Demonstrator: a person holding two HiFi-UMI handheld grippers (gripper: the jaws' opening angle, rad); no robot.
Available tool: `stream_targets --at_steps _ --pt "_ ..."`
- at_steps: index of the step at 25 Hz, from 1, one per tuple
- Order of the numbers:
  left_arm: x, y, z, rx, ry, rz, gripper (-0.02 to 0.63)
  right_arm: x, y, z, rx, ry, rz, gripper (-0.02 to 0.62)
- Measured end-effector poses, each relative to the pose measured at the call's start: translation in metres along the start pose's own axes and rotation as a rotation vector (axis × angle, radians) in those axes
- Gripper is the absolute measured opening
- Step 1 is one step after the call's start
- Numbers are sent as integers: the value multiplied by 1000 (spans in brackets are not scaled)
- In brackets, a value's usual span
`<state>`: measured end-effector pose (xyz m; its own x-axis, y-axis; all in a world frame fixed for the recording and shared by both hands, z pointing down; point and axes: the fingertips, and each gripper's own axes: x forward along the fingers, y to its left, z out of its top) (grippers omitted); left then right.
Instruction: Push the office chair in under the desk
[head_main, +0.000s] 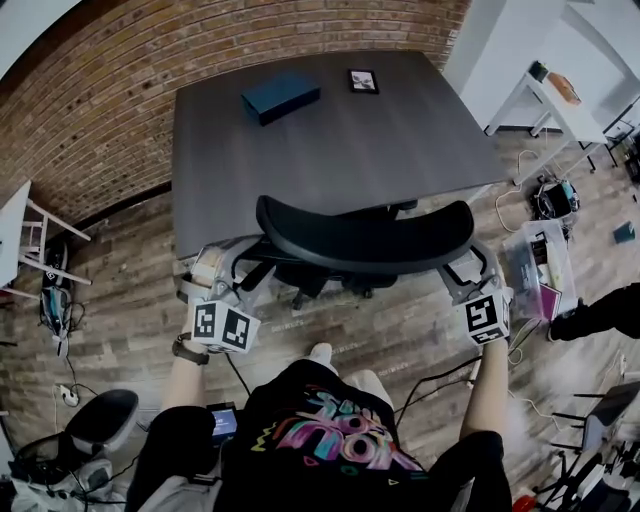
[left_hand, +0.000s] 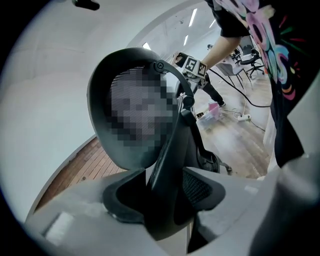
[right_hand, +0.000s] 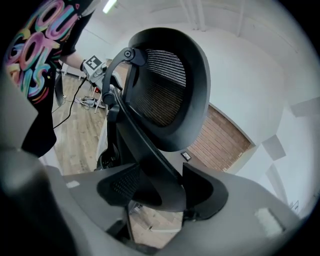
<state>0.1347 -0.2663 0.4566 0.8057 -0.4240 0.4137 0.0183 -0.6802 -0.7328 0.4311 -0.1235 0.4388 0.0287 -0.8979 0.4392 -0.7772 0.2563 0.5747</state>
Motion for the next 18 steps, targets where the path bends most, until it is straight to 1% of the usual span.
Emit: stream_targets --at_steps 2,6,12,18 --pt "4 2 4 -28 22 8 232 7 -8 -1 -7 -21 13 264" --pt "19 5 9 -20 47 20 232 17 -25 -11 -24 -28 31 264" --pt "32 2 9 -41 111 59 232 47 -47 -15 -66 -107 87 264" --pt "46 7 17 -86 173 114 232 73 -72 -20 -103 -169 135 264"
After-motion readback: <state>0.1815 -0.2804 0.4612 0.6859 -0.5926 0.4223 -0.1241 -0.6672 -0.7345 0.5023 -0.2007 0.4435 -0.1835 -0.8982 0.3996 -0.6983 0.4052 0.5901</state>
